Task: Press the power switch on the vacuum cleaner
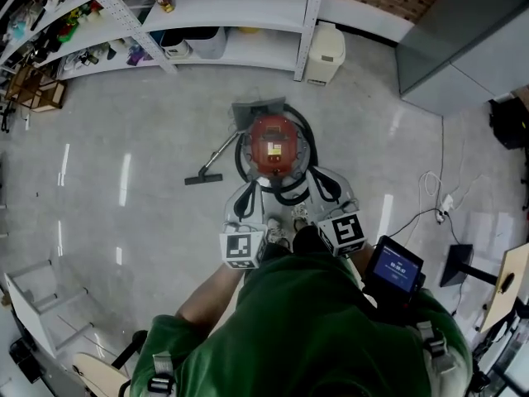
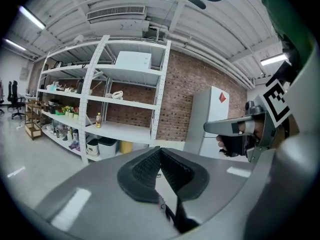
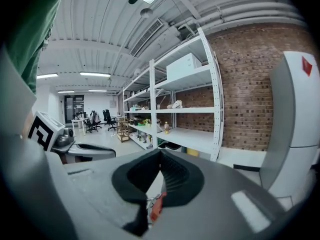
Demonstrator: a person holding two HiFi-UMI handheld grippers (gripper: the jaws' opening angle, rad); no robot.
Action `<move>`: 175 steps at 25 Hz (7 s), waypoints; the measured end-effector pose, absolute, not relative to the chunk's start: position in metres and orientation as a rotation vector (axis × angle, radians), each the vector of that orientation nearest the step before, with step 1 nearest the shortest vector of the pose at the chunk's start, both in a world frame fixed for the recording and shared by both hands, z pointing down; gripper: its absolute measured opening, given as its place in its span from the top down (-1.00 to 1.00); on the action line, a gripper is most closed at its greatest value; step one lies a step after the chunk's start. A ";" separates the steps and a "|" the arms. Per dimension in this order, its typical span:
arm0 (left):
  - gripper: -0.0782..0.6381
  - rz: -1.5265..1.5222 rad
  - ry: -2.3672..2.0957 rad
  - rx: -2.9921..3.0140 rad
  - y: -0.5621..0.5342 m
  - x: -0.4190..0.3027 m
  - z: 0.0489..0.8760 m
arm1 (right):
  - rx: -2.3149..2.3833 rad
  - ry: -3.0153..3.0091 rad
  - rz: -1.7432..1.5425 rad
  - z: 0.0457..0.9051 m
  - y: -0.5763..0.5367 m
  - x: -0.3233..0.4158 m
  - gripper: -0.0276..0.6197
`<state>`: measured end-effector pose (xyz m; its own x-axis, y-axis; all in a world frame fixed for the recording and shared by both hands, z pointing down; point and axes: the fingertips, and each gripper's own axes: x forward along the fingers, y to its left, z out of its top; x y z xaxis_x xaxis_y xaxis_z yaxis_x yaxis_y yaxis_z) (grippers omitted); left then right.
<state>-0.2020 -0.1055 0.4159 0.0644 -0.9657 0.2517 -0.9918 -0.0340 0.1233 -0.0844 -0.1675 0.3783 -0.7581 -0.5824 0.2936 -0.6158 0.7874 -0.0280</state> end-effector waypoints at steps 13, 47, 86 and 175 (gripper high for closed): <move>0.76 0.286 -1.964 1.952 -0.169 -0.197 0.467 | 0.817 -2.698 0.275 0.430 -0.245 -0.085 0.91; 0.76 0.621 -1.779 1.734 -0.231 -0.196 0.726 | 0.659 -2.507 0.525 0.667 -0.307 -0.083 0.91; 0.76 0.764 -1.569 1.703 -0.224 -0.198 0.894 | 0.567 -2.406 0.588 0.786 -0.296 -0.078 0.91; 0.76 0.279 -2.024 2.018 -0.065 -0.172 0.460 | 0.797 -2.672 0.099 0.453 -0.172 -0.025 0.91</move>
